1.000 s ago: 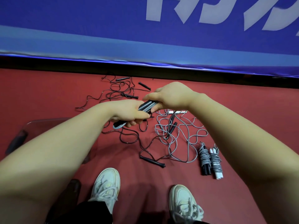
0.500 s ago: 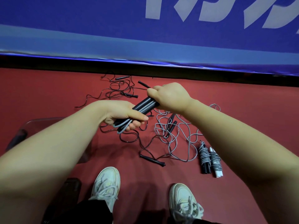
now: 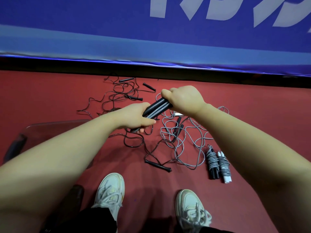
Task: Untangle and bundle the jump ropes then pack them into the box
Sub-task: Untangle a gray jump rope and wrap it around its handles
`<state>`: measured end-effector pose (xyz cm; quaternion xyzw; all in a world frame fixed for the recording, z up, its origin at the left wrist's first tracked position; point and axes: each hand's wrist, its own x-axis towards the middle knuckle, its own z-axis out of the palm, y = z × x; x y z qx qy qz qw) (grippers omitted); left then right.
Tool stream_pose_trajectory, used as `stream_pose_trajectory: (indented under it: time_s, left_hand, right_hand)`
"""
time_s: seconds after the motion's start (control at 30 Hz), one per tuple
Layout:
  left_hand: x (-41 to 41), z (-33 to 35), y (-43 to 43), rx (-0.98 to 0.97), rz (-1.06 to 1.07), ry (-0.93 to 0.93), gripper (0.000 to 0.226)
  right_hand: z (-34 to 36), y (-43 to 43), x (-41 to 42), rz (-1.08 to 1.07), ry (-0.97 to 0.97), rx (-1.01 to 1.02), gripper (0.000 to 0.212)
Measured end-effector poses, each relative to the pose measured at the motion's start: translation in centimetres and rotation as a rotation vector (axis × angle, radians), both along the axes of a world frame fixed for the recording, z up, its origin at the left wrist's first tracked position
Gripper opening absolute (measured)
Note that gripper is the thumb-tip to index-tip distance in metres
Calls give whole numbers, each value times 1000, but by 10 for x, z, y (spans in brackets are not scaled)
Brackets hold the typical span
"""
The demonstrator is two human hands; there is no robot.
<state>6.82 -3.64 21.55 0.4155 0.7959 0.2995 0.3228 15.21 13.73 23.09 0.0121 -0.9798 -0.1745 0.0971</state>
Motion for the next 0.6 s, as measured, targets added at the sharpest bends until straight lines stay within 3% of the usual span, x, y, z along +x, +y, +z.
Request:
stream_pose_trajectory:
  time_s: [0.27,0.43,0.6]
  left_hand:
    - [-9,-3,-6,155,-28,114,27]
    - [-9,-2,-8,210,-49,60,57]
    - [-11,-3,-10,227,-28,-108,53]
  right_hand:
    - [7,1,-3,1,35,2,29]
    - [13,4,-1,-20,-33,-25,32]
    - [13,11,1,10,-156,-449,64]
